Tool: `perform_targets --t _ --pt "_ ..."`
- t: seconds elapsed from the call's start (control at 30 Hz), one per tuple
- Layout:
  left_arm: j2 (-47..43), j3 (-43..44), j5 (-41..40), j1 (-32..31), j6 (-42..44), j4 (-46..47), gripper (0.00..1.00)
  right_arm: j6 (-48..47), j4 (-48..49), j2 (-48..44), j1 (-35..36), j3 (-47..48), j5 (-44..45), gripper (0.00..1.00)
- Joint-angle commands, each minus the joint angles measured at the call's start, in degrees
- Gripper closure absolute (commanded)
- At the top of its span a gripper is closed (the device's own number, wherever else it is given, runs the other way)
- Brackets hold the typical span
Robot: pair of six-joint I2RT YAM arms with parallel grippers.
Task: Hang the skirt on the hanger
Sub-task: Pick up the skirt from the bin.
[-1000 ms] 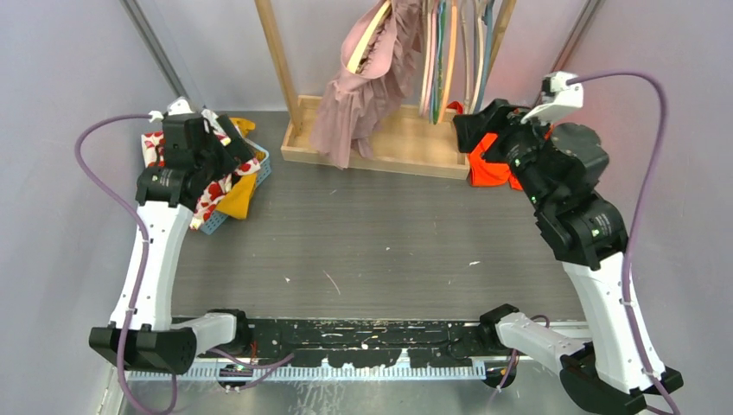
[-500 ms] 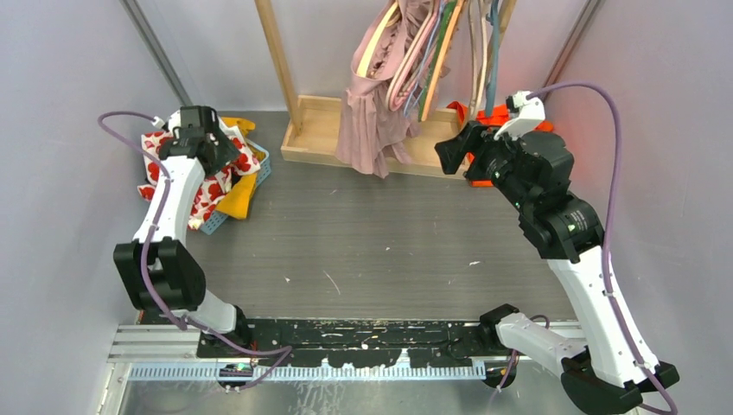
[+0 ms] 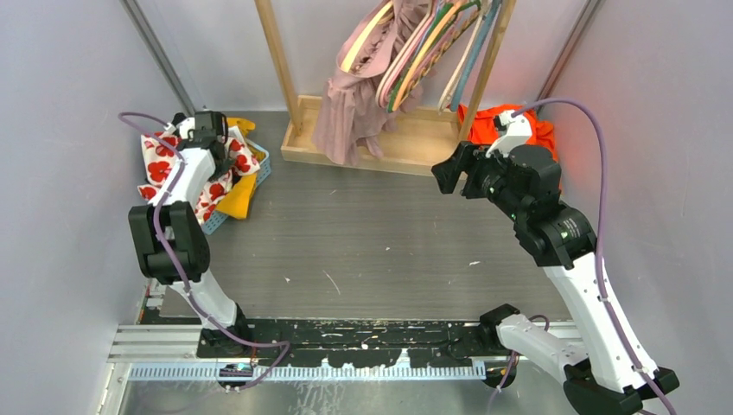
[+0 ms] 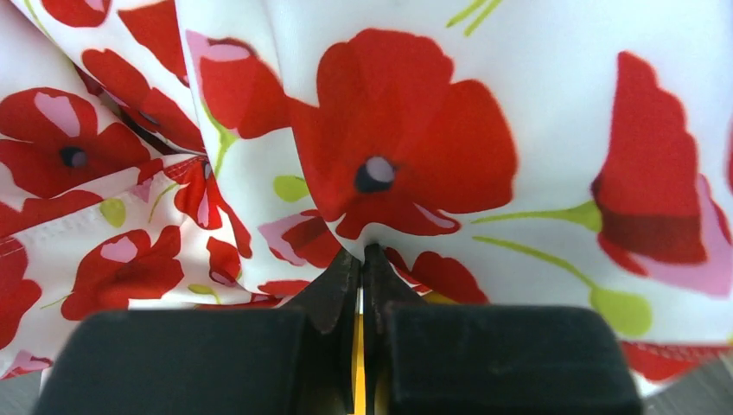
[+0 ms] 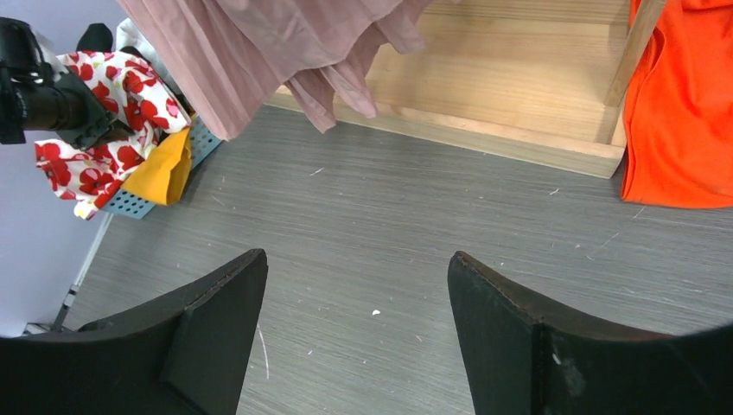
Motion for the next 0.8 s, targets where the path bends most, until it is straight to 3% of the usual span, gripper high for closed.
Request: perform_targets --t 0.0,0.2,0.43,0.77 --pt "-1.7 1.9 1.0 0.5 2.9 -1.2 1.0 -1.0 1.4 -1.6 0.0 0.1 -1.2 0.19" --pt "-13.9 -6.6 3.4 0.5 3.2 1.7 1.0 -0.4 2.8 -1.8 0.1 -0.8 -2.6 0.2" --pt "-23.3 -9.1 7.7 0.7 3.7 0.4 1.0 -0.1 3.4 -2.3 0.0 -1.0 -3.9 0.21" --pt "-29.4 9.5 39.0 0.4 3.5 -11.2 1.0 1.0 3.9 -2.8 0.0 -2.1 -5.5 0.21"
